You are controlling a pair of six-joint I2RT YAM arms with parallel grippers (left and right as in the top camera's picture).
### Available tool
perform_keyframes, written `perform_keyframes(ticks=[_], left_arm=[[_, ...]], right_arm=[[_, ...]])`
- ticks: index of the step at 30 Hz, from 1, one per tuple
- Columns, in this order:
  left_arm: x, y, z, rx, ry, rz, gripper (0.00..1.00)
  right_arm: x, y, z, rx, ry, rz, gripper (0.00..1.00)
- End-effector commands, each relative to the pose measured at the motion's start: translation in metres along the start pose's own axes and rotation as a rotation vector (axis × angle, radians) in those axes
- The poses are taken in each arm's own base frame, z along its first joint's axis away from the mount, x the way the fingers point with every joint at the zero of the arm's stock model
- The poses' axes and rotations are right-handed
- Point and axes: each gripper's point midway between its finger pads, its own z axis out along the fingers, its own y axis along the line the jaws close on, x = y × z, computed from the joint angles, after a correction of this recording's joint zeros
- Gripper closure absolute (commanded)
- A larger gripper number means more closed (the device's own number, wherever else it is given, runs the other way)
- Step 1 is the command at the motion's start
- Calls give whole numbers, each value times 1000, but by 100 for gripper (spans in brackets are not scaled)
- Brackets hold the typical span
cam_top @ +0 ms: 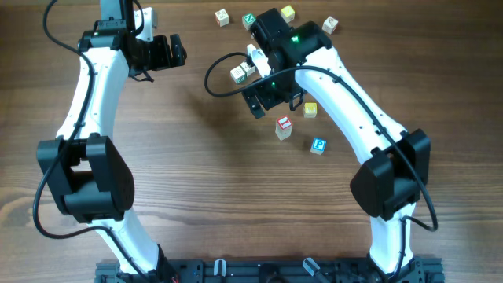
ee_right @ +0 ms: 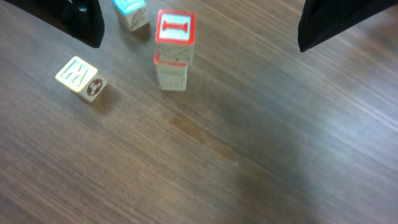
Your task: Form a tower
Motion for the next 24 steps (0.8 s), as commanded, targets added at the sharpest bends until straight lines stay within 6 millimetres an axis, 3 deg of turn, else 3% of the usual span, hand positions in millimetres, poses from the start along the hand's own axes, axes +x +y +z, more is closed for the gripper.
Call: perform_keyframes(ticks=[1, 11, 20, 24], left_arm=[[0, 0, 2, -1, 2, 0, 0], [0, 0, 2, -1, 2, 0, 0], [0, 0, 2, -1, 2, 0, 0], [0, 0, 2, -1, 2, 0, 0]], right_arm=[[13, -7, 34, 19, 55, 9, 0], [44, -13, 87, -30, 124, 57, 0], [46, -15, 99, -31, 135, 62, 4], [58, -16, 111, -32, 156, 68, 5]])
